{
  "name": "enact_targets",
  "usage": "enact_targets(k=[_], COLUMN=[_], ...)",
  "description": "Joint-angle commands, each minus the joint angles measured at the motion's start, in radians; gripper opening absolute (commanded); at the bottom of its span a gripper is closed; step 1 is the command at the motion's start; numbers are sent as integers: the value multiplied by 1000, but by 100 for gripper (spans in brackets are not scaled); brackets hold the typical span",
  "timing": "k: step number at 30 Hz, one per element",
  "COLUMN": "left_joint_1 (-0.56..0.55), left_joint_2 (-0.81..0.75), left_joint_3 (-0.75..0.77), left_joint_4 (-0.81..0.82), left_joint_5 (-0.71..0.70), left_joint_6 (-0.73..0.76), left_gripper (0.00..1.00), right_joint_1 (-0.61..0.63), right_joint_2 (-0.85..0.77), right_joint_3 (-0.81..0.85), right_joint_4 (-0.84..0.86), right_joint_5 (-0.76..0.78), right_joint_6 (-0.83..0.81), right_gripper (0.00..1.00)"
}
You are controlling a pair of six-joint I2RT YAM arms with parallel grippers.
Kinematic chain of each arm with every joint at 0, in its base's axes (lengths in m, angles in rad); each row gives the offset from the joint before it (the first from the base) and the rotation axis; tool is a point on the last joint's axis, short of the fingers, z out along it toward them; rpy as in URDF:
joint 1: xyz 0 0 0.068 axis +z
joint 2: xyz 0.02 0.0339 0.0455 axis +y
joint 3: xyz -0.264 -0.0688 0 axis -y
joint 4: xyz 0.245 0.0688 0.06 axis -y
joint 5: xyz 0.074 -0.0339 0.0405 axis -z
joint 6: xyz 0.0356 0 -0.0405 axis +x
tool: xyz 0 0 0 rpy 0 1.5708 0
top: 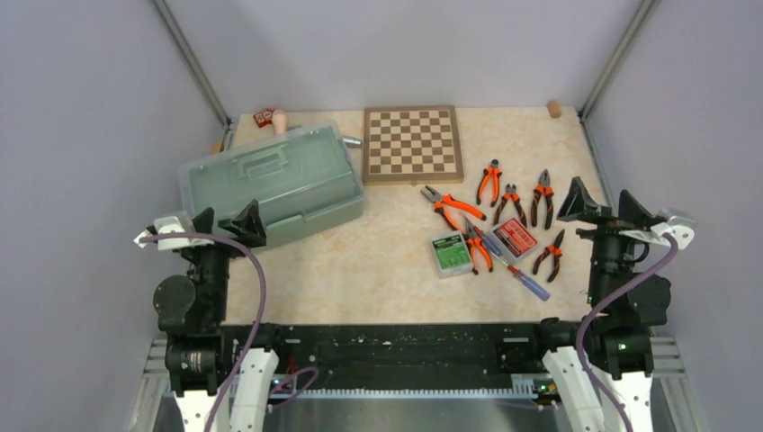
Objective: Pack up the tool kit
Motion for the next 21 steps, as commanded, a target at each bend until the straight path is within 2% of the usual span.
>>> enact_targets(k=[1, 9, 12, 16, 21], left_joint_1=[5, 5, 5, 5, 5], left_joint_2=[27, 67, 121, 245, 494], left_joint_3=[-3, -27, 1, 69, 237], left_joint_4=[47, 62, 43, 1, -96], left_joint_5=[0, 10, 62, 52, 65], left_joint_6=[-15, 0, -1, -8, 20], left_gripper=[99, 99, 99, 99, 99], right_joint_1=[9, 9, 8, 10, 18], right_joint_2=[8, 3, 13, 37, 105], right_joint_3=[-12, -51, -69, -86, -90], right_joint_4=[40, 54, 59, 57, 32], right_joint_5=[-13, -28, -60, -132, -221], right_joint_6=[10, 65, 97, 135, 178], right_gripper=[99, 99, 99, 99, 99])
